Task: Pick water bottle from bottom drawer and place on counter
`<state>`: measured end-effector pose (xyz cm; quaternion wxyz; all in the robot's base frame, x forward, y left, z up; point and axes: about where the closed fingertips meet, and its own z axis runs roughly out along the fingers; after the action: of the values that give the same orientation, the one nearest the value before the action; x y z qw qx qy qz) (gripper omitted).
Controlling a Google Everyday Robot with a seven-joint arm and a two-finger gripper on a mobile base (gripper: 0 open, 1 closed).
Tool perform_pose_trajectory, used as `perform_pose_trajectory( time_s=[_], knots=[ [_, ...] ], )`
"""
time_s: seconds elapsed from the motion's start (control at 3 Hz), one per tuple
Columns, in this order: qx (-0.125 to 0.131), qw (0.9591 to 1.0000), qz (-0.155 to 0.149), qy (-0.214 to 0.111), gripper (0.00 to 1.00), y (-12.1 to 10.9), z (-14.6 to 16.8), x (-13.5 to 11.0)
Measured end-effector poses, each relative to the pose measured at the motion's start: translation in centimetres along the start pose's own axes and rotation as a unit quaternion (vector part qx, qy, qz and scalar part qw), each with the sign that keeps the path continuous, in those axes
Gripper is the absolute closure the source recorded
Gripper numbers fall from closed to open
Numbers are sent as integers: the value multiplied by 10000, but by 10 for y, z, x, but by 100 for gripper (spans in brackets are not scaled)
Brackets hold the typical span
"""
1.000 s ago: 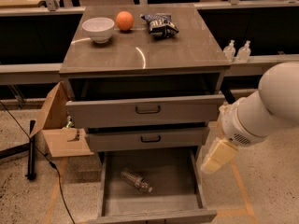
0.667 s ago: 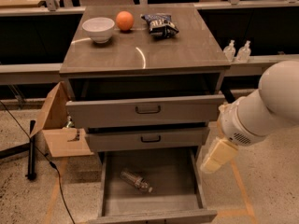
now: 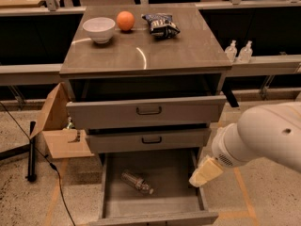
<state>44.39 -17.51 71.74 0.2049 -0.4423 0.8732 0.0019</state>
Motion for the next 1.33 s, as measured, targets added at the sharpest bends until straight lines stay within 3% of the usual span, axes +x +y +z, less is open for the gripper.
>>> perform_pose_trajectory(
  time_s=[0.33,0.67,1.0,1.33],
  knots=[
    [-10,9992,387,-44,0,14,49,10],
    [-236,9975,614,-270,0,37,104,16],
    [-523,9954,639,-486,0,64,158,20],
    [-814,9936,599,-506,0,88,216,25]
  ],
)
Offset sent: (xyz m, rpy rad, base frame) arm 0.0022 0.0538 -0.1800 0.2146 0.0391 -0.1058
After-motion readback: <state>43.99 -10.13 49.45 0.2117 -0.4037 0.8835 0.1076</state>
